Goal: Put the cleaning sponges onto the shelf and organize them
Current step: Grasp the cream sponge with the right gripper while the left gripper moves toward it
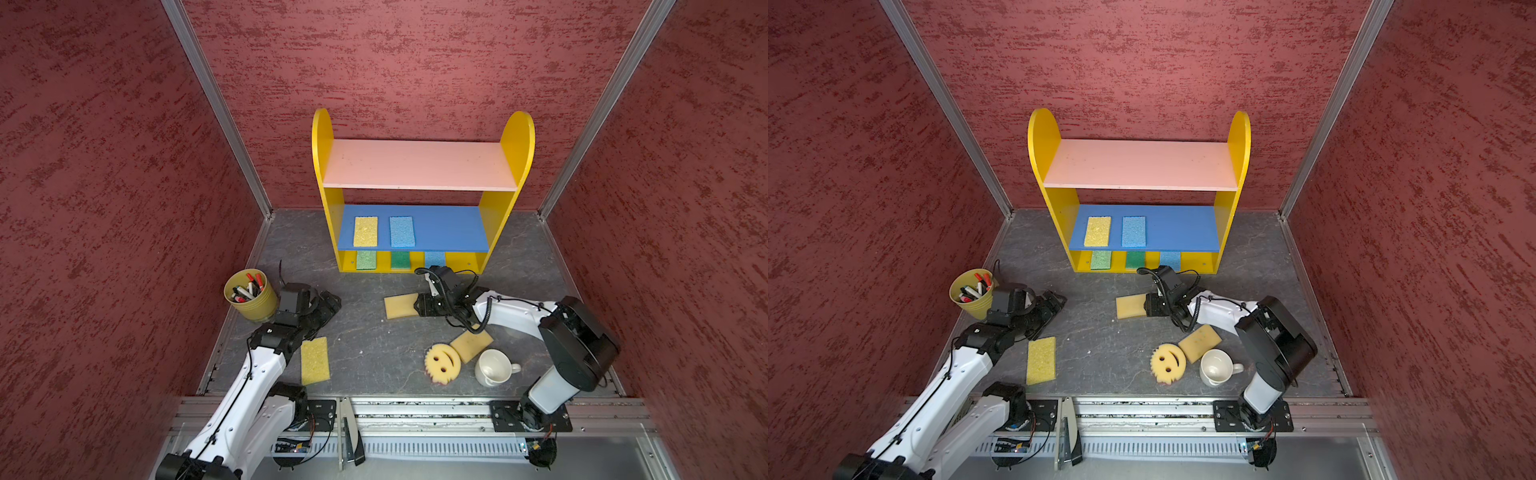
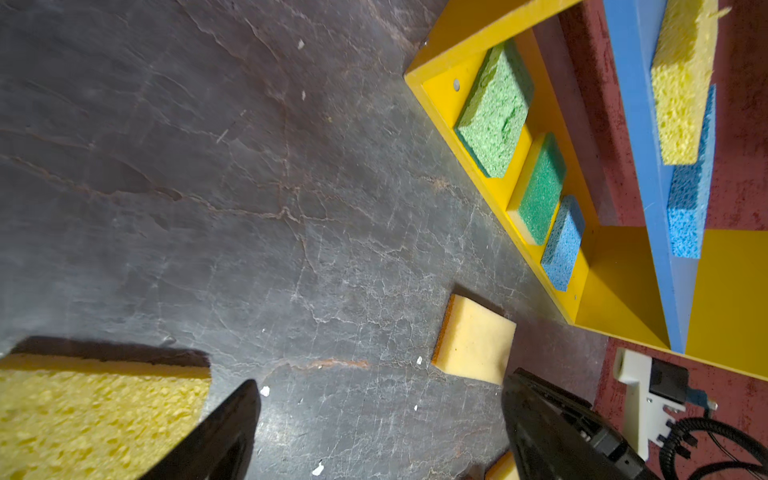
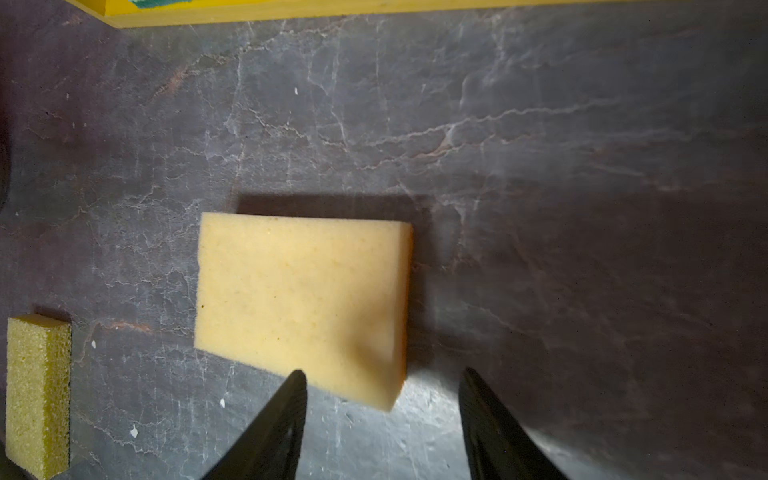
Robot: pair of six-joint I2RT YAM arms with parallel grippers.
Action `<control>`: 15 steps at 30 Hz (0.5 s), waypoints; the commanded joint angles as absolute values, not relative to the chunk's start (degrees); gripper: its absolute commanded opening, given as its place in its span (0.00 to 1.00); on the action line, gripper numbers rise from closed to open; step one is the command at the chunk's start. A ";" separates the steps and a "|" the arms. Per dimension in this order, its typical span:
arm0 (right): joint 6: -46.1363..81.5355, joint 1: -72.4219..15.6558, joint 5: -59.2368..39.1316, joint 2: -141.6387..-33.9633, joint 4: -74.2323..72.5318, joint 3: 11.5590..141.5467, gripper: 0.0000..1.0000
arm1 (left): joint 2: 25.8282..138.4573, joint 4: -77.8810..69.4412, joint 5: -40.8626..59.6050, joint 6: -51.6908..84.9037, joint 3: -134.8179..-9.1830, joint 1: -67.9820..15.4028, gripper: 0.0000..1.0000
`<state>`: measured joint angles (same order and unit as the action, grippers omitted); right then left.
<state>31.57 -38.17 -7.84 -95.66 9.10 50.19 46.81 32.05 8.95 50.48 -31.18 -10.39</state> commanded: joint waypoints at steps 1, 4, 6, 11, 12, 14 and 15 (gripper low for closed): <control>33.24 -37.73 -11.07 -97.67 5.06 51.41 0.60 | 48.43 29.00 7.77 51.51 -30.93 -12.48 0.90; 33.66 -37.72 -11.36 -99.62 3.27 52.17 0.56 | 50.15 27.74 7.09 52.01 -30.92 -14.33 0.90; 34.26 -37.78 -11.42 -100.72 2.34 52.66 0.49 | 51.45 27.20 6.87 52.06 -31.19 -15.17 0.90; 34.66 -37.63 -11.34 -101.71 0.31 52.31 0.34 | 53.46 26.39 6.17 52.42 -31.90 -16.77 0.90; 34.51 -37.70 -11.63 -101.72 0.14 52.22 0.28 | 53.68 26.37 6.10 52.39 -32.18 -16.90 0.90; 34.08 -37.66 -12.90 -101.28 -0.79 51.66 0.14 | 54.10 26.85 5.73 52.22 -32.72 -17.18 0.90; 33.64 -37.66 -13.48 -100.87 -1.42 51.27 0.09 | 54.21 26.79 5.63 52.22 -32.80 -17.27 0.90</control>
